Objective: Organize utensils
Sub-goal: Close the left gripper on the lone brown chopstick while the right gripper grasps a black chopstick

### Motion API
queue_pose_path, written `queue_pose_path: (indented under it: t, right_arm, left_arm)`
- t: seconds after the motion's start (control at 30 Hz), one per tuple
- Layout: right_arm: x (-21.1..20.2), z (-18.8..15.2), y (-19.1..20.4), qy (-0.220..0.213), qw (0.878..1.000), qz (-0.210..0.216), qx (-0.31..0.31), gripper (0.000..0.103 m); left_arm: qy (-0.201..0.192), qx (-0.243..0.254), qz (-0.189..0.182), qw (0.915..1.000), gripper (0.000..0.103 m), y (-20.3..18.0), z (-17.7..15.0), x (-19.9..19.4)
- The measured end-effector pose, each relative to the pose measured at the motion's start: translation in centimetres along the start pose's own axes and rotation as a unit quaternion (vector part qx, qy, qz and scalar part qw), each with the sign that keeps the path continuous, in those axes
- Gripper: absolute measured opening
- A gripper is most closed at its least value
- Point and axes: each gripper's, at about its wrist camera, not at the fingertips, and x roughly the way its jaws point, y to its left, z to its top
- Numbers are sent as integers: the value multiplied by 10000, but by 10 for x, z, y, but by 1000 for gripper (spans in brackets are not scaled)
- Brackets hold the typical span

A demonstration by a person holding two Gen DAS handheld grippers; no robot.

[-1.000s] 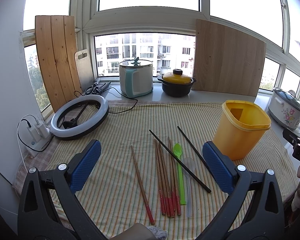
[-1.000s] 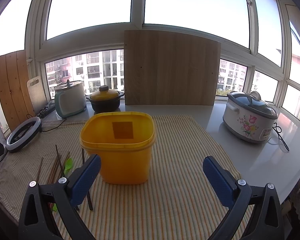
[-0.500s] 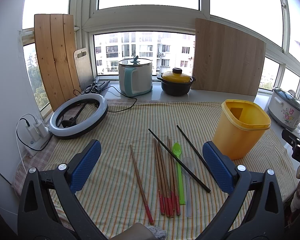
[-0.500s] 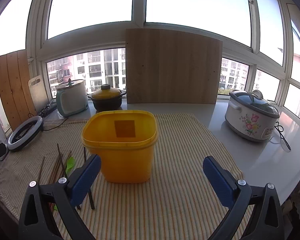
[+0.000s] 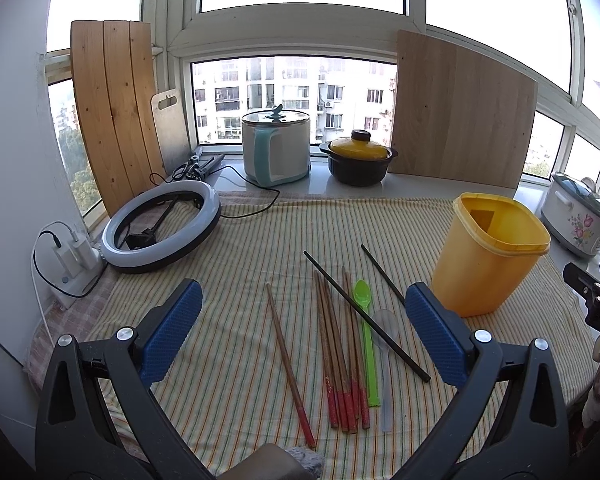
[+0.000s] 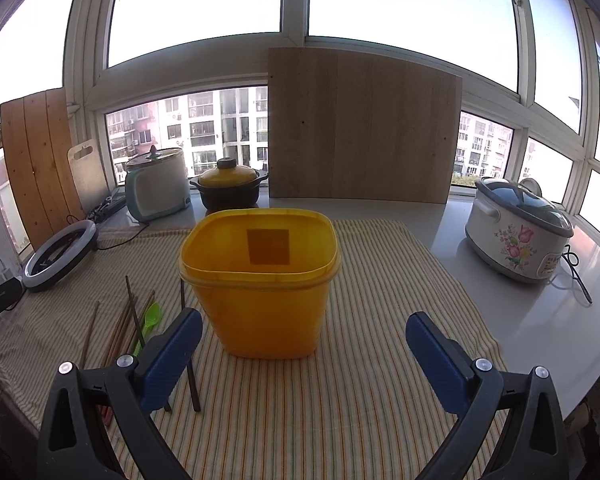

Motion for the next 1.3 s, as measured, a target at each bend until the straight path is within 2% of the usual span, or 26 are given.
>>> queue_pose_path:
  t: [0.17,0.3,0.4,0.57,0.7,0.8,1.0,1.07,1.1,1.13,1.17,1.2,1.23,1.3]
  right_arm:
    - [1,-3,13,-18,9996,205,-178,103]
    - [2,-7,25,-72,9971,704,-278,103]
    - [2,-9,37,-83,9951,893,-414,103]
    - [11,-10,63,47,9913,1081,-754,102]
    - [20,-10,86,243,9840,1410,-1061,101]
    - [31,-9,106,387,9770,1586,-1370,97]
    - [55,-8,133,859,9623,2034,-1590,82]
    - [63,-9,141,1022,9565,2129,-1715,74]
    - [68,-9,144,1097,9530,2197,-1774,72]
    - [73,-9,147,1188,9504,2243,-1800,68]
    - [78,-8,149,1297,9478,2289,-1800,61]
    - [85,-7,151,1426,9445,2359,-1788,57]
    - [92,-7,153,1567,9405,2438,-1773,52]
    - [107,-8,159,1838,9333,2484,-1827,43]
  left_arm:
    - [66,-34,169,9998,103,15,-5,10]
    - [216,-163,261,9993,103,30,-12,20]
    - [245,-139,301,9992,103,37,-18,26]
    - [350,-193,144,9991,103,45,-28,34]
    - [526,-243,97,9983,101,48,-35,44]
    - [670,-248,118,9974,94,49,-39,53]
    - [964,-383,5,9946,94,54,-44,71]
    - [1115,-417,-182,9927,84,54,-47,79]
    - [1225,-418,-239,9913,71,54,-48,84]
    - [1322,-443,-302,9898,64,54,-51,89]
    - [1416,-524,-390,9878,61,56,-54,93]
    - [1513,-653,-497,9851,52,58,-56,98]
    - [1613,-806,-629,9816,48,62,-58,102]
    - [1763,-1058,-859,9748,48,66,-60,110]
